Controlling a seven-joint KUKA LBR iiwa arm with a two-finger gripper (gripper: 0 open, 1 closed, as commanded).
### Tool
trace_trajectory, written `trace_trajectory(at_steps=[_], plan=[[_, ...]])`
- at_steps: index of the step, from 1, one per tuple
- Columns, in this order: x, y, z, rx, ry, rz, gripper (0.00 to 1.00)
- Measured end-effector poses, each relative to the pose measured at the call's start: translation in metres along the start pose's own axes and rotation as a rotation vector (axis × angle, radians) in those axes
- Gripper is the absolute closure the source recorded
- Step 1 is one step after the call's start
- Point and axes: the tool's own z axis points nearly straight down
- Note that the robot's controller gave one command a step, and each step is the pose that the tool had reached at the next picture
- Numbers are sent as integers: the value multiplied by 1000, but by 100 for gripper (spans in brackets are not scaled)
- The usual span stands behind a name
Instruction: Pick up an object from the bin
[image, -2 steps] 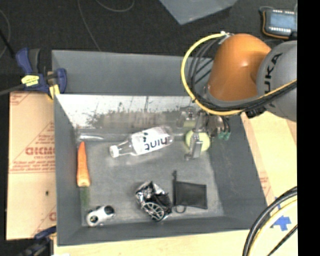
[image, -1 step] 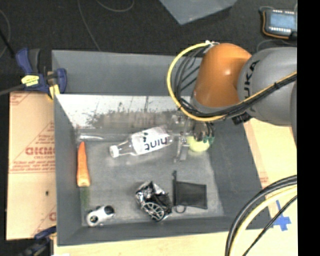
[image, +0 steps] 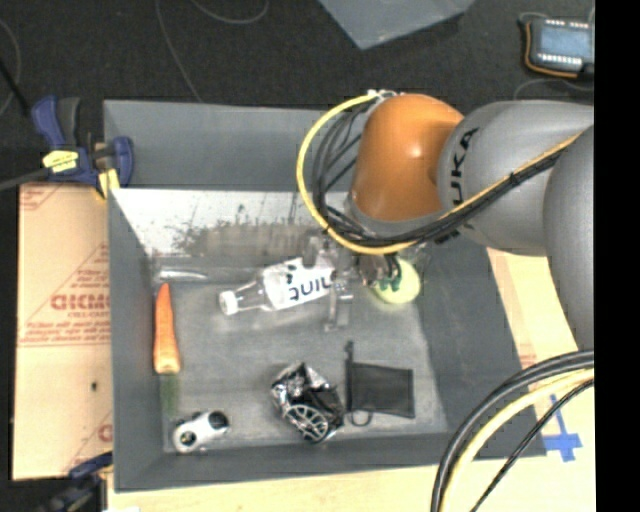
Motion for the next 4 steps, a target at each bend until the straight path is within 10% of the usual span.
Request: trace_trajectory(at_steps=[2, 3, 4], plan=[[-20, 5, 43, 0, -11, 116, 0], [-28, 15, 88, -3, -11, -3, 100], [-28, 15, 88, -3, -11, -3, 100]])
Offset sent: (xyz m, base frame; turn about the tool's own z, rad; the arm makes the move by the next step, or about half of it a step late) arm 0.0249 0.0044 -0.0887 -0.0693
